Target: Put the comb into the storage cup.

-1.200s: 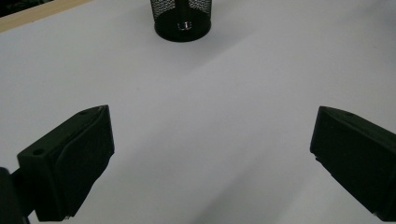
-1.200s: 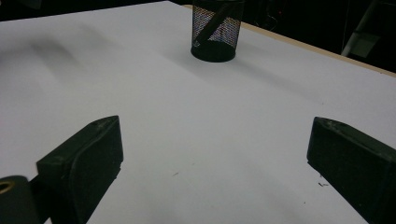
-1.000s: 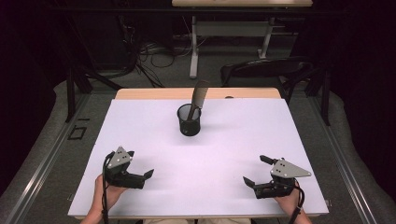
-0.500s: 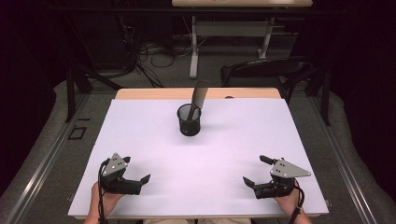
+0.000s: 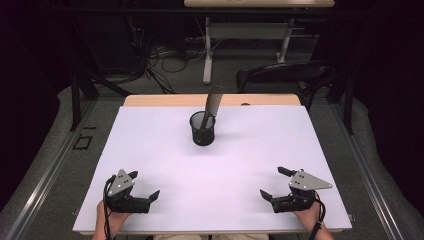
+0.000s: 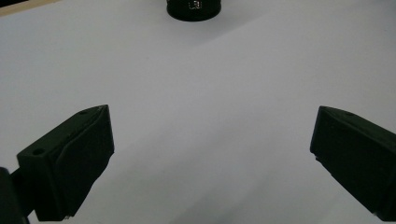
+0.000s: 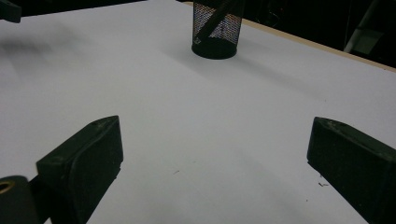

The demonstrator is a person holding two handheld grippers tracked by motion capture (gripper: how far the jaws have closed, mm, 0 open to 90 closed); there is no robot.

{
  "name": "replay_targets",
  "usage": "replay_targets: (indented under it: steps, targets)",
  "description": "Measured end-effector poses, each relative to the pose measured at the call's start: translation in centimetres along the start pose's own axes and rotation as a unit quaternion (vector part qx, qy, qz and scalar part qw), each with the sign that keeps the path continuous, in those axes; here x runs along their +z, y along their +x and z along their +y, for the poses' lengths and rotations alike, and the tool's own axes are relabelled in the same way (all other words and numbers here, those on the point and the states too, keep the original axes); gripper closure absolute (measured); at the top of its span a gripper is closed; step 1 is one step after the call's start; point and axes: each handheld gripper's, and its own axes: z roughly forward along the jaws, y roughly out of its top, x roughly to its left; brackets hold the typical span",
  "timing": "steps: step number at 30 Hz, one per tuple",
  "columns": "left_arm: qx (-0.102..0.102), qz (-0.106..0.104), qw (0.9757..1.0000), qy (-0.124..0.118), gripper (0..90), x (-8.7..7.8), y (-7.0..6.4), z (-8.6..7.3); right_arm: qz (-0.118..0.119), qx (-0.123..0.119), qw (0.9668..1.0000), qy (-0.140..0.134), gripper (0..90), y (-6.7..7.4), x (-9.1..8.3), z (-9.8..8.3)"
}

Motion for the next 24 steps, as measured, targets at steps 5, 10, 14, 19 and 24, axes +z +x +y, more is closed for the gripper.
replay_targets:
  steps: [5,10,14,19,24]
  targets:
    - [0.005,0.002,1.0000,0.002,0.0,0.01,-0.13,-0.30,0.001,-0.001,1.0000,0.002,3.1,-0.02,0.04,-0.02]
    - [0.005,0.004,1.0000,-0.003,0.0,0.02,-0.04,-0.41,0.002,0.000,1.0000,0.005,2.9,-0.01,0.09,-0.04]
    - [0.008,0.006,0.9999,-0.005,0.0,0.05,-0.03,-0.41,0.002,0.001,1.0000,0.006,2.6,-0.01,0.10,-0.06]
    - [0.007,0.007,0.9999,-0.007,0.0,0.10,0.00,-0.39,0.002,0.000,1.0000,0.006,2.5,-0.01,0.15,-0.09]
    - [0.007,0.009,0.9999,-0.010,0.0,-0.01,0.11,-0.34,0.004,-0.001,1.0000,0.009,2.4,-0.02,0.15,-0.09]
